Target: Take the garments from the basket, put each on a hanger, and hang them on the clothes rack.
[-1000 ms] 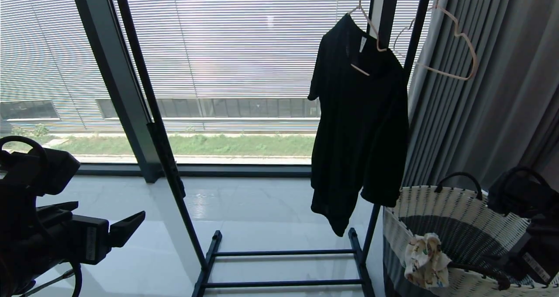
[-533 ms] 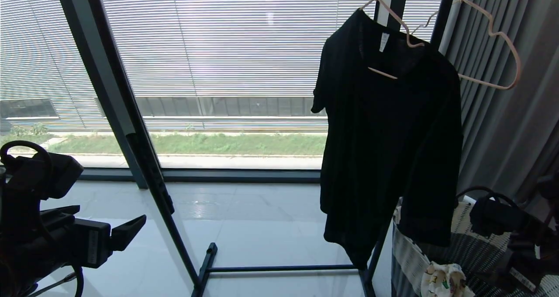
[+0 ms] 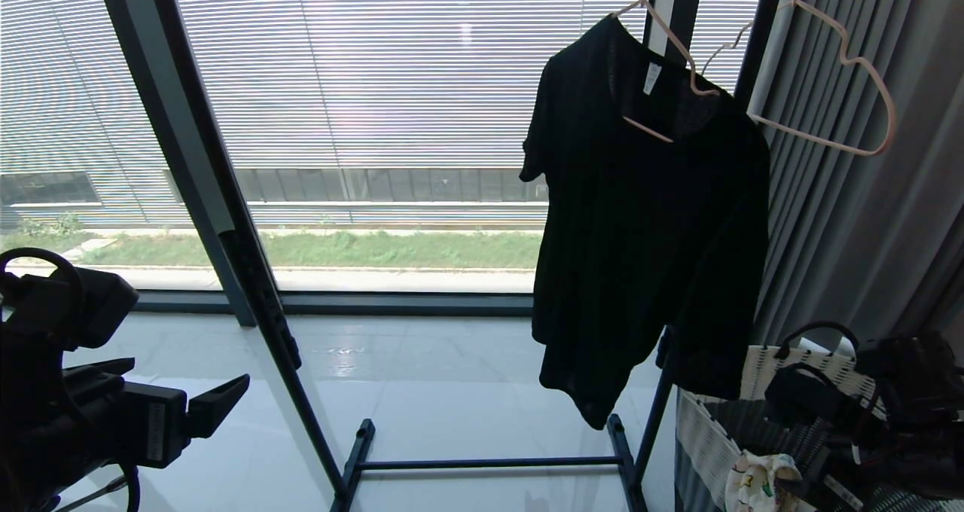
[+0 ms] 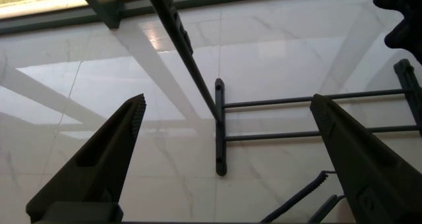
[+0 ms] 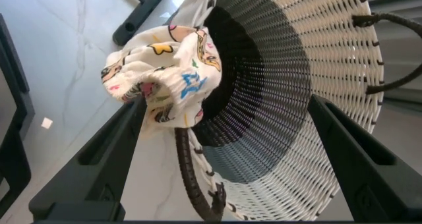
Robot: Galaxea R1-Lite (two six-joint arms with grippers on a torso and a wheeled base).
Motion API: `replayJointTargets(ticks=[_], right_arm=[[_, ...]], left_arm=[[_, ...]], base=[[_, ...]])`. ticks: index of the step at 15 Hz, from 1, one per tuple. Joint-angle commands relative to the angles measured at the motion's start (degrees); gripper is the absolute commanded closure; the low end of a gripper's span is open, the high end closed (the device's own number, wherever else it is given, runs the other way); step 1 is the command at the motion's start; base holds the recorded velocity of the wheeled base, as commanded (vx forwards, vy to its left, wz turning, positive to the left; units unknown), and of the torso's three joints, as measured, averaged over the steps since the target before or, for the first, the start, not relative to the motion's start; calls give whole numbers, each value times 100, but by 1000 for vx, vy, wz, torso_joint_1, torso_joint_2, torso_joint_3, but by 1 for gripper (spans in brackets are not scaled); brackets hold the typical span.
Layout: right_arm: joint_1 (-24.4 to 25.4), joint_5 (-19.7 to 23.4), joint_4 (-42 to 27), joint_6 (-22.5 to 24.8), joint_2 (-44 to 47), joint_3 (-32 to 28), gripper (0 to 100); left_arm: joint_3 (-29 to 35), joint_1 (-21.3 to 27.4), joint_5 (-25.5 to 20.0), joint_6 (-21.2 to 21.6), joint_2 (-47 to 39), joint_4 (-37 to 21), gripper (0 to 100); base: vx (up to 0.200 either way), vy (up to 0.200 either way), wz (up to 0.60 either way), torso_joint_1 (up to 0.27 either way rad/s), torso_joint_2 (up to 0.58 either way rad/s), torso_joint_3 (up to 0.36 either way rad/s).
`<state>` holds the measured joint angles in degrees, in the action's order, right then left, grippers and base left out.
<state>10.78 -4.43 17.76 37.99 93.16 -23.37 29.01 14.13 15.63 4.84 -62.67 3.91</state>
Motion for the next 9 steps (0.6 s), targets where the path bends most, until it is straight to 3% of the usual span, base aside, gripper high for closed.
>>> replayJointTargets(ticks=[1, 3, 9], right_arm=[[-128, -23, 395, -2, 686, 17, 0], [-234, -94, 781, 7, 958, 17, 0], [-339, -138, 984, 7, 1037, 78, 0]], left_arm=[[-45, -7, 2, -1, 27, -5, 0], [-98, -7, 2, -1, 53, 4, 0], [-133, 2, 2, -1, 45, 4, 0]], base=[[0, 0, 0, 0, 0, 0], [0, 0, 0, 0, 0, 0], [0, 0, 0, 0, 0, 0]])
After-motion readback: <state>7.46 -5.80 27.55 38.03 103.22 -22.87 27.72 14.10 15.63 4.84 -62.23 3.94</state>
